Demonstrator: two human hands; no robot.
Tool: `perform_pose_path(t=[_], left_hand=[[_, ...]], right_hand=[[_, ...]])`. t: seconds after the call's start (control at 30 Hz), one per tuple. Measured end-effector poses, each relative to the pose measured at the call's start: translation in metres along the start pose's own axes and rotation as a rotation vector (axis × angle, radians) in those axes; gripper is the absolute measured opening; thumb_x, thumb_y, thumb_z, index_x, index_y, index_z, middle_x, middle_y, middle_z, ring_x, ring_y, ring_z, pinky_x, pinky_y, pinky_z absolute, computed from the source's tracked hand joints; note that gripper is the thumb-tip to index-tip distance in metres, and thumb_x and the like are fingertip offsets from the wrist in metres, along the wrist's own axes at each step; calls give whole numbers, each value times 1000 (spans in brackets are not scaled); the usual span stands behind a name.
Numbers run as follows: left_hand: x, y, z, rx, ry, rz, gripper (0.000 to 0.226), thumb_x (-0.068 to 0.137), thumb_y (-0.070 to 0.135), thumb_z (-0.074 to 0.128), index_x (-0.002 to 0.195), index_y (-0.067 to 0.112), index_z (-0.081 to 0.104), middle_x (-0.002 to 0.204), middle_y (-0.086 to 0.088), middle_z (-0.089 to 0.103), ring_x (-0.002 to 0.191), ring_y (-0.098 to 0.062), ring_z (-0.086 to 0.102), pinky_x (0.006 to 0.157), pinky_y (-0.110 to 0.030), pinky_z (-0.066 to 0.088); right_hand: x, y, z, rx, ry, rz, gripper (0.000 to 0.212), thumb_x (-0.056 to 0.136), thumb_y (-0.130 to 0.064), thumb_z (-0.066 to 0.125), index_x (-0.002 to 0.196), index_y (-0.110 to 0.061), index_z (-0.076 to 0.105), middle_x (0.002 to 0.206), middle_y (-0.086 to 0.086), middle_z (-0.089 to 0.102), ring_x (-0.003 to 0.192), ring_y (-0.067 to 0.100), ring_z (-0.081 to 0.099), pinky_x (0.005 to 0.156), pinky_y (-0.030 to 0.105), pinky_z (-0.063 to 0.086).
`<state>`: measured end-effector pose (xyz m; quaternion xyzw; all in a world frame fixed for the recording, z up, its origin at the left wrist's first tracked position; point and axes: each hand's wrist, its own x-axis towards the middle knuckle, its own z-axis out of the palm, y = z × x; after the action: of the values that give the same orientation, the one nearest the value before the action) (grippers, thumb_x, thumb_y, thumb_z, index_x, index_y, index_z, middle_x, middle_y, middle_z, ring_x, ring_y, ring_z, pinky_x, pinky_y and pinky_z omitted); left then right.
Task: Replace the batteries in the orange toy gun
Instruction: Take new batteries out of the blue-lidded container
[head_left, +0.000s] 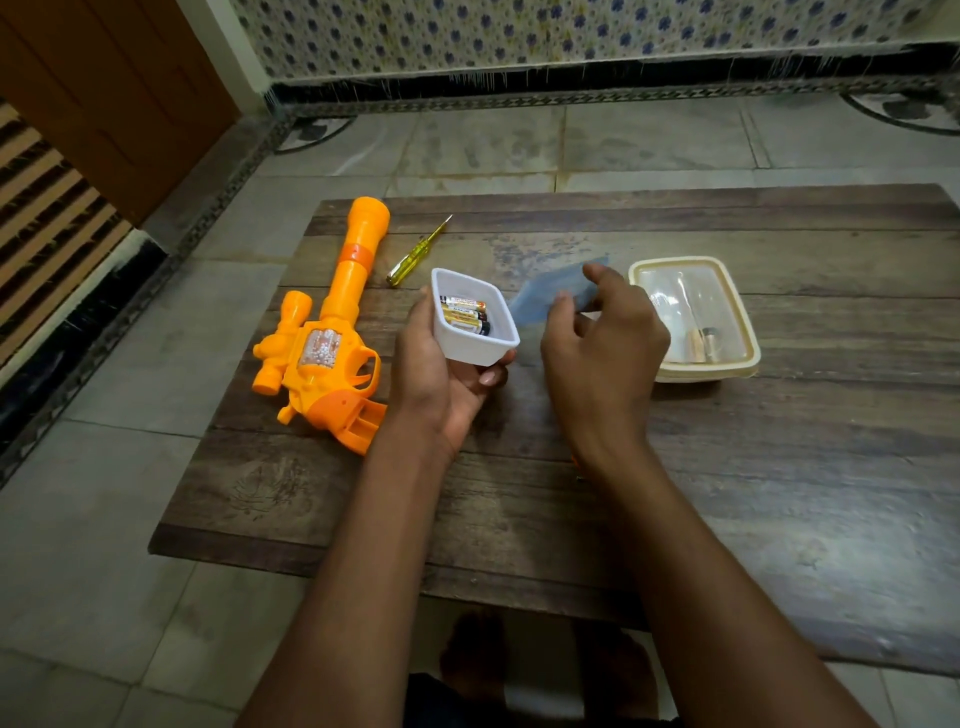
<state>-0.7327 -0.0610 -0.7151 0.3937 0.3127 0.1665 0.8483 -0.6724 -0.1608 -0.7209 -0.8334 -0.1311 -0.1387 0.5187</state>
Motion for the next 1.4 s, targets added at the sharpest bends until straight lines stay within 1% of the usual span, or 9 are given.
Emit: perform_pose_path(t=[0.17, 0.33, 0.7, 0.87, 0.97, 1.1, 1.2, 1.33, 1.4], left_hand=[[6, -4, -1, -21, 19, -4, 46, 109, 47, 30, 120, 13, 60, 92, -12, 65, 63, -21, 62, 43, -22, 35], [5, -9, 2, 35, 10, 35, 52, 108, 49, 32, 133, 11, 56, 96, -14, 66, 66, -19, 66, 44, -24, 38], [7, -11, 3, 134, 34, 126, 62, 107, 51, 36, 140, 1, 51, 102, -21, 57, 66, -21, 60, 43, -23, 37], [-2, -11, 13, 326, 30, 350, 27, 102, 44, 51, 110, 24, 68, 110, -12, 69, 100, -27, 69, 79, -43, 58], [-7, -12, 22, 501, -19, 480, 27, 98, 43, 53, 109, 25, 71, 110, -7, 73, 109, -29, 70, 97, -55, 56], [-9, -15, 32, 834, 15, 647, 42, 93, 55, 51, 120, 29, 71, 108, 4, 73, 103, -13, 69, 91, -43, 58], [-17, -17, 40, 1072, 88, 726, 48, 89, 64, 48, 126, 41, 68, 107, 3, 61, 96, -7, 61, 82, -28, 54], [-20, -19, 44, 1073, 157, 790, 46, 92, 61, 47, 124, 35, 68, 105, 0, 57, 91, -8, 59, 76, -25, 49], [-15, -16, 40, 1013, 174, 819, 46, 95, 58, 43, 119, 28, 68, 105, -2, 61, 90, -8, 59, 77, -27, 50]], right_hand=[[1, 1, 6, 4, -81, 25, 44, 91, -17, 64, 131, -1, 62, 98, 13, 70, 96, 32, 68, 89, 50, 55], [3, 9, 8, -106, -245, 34, 52, 92, -20, 62, 139, 2, 55, 103, 18, 72, 102, 33, 65, 93, 46, 52], [8, 10, -7, -68, -247, 50, 24, 98, -12, 53, 99, 1, 73, 89, 16, 72, 88, 29, 65, 78, 35, 45], [3, 1, -2, 463, -289, 360, 42, 104, -31, 49, 78, -9, 74, 80, 12, 75, 82, 31, 74, 80, 52, 60], [1, -10, 0, 870, -292, 701, 45, 106, -24, 46, 76, -14, 78, 84, 13, 78, 82, 27, 76, 80, 44, 60], [4, -15, -2, 1195, -241, 1010, 27, 102, -15, 51, 97, 0, 73, 91, 21, 75, 85, 32, 72, 87, 45, 58], [1, -15, -6, 1382, -257, 1096, 26, 101, -15, 51, 95, 4, 68, 80, 18, 70, 74, 29, 70, 74, 38, 61], [2, -11, -5, 1451, -264, 1136, 37, 103, -23, 47, 115, 6, 68, 96, 20, 71, 88, 33, 70, 84, 40, 60], [3, -9, -5, 1430, -233, 1141, 37, 105, -24, 45, 103, 1, 71, 86, 17, 73, 79, 30, 72, 85, 41, 58]])
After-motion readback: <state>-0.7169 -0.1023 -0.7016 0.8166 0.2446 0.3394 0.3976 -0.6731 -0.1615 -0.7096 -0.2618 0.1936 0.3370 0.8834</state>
